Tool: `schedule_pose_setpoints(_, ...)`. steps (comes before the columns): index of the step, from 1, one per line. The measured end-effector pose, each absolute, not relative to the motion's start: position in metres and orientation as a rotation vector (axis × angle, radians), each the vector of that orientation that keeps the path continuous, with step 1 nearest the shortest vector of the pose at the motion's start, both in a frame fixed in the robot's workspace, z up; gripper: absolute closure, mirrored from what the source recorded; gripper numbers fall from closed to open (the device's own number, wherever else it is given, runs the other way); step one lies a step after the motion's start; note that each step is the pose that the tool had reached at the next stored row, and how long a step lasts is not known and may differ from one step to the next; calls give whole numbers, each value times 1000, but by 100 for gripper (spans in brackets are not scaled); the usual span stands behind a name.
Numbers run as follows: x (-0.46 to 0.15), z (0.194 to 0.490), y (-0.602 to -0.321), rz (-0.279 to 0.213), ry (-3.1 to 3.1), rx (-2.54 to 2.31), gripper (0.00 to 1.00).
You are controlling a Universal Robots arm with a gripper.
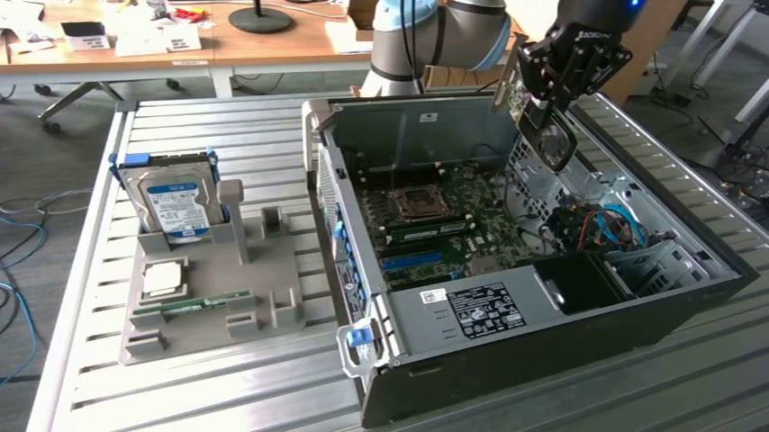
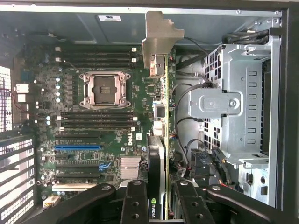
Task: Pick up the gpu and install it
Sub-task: 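Insert the gpu into the slot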
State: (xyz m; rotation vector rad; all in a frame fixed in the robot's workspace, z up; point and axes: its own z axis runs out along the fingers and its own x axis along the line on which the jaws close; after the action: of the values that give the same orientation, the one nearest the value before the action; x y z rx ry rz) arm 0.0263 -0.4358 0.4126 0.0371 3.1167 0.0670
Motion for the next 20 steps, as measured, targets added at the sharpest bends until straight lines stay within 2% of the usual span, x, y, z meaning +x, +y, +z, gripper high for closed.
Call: schedule_pose_setpoints(20,26,413,-436,69,3117,-118,73)
